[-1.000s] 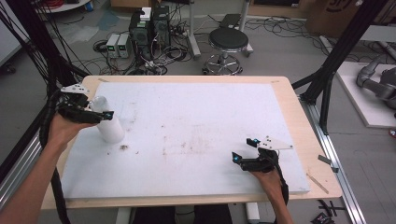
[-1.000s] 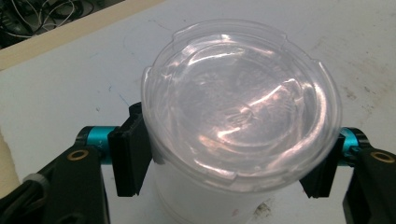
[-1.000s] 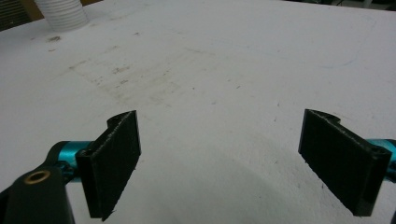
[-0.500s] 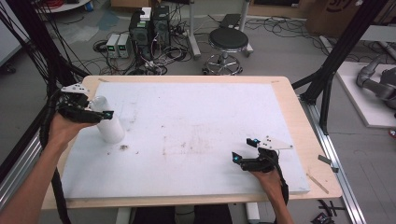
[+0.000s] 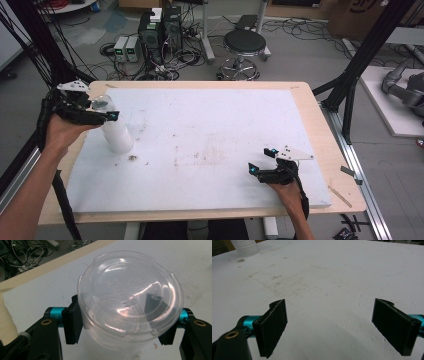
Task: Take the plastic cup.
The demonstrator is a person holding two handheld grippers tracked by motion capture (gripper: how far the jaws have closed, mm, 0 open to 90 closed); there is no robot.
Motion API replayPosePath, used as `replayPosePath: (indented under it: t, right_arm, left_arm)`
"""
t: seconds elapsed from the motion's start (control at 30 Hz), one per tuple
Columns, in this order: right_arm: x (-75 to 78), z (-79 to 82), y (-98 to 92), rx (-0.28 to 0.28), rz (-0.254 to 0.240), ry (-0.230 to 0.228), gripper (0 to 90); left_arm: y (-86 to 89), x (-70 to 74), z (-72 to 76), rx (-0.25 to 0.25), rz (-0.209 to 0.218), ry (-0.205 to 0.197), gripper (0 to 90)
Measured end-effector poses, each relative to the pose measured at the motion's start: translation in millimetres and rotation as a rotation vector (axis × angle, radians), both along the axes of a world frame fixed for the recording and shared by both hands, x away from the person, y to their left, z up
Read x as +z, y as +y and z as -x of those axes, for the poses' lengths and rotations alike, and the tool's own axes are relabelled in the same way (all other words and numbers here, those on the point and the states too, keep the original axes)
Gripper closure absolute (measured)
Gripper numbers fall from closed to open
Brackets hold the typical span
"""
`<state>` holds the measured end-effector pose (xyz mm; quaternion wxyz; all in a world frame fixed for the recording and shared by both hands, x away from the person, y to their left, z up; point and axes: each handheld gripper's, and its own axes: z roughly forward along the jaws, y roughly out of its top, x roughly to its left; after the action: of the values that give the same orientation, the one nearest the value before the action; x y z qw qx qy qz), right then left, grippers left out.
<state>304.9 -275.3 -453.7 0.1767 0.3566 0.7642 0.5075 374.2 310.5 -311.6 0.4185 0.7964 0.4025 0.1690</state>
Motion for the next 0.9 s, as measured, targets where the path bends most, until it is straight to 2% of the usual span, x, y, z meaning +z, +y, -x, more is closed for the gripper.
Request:
replayPosePath:
  t: [0.37,0.47,0.67,0.73,0.8,0.9]
  right_arm:
    - [0.1,0.3,0.0,-0.001,0.0,0.0,12.7]
    - [0.0,0.1,-0.1,0.0,0.0,-0.002,12.7]
    - [0.0,0.1,-0.3,0.0,0.0,-0.005,12.7]
    - [0.1,0.3,0.0,0.0,-0.001,0.0,12.7]
    - [0.1,-0.1,-0.3,0.0,0.001,-0.006,12.7]
    - [0.2,0.9,-0.7,0.0,-0.007,-0.008,12.7]
  left_arm:
    - [-0.5,78.7,10.5,0.002,-0.028,-0.096,34.5]
    - [-0.6,93.2,13.1,0.002,-0.032,-0.113,34.7]
    - [-3.1,101.5,18.7,-0.011,-0.028,-0.128,34.7]
    - [-4.9,100.9,21.5,-0.022,-0.011,-0.141,34.7]
    - [-9.1,97.3,25.4,-0.051,0.028,-0.153,34.8]
    - [-19.7,87.9,33.1,-0.107,0.049,-0.169,34.8]
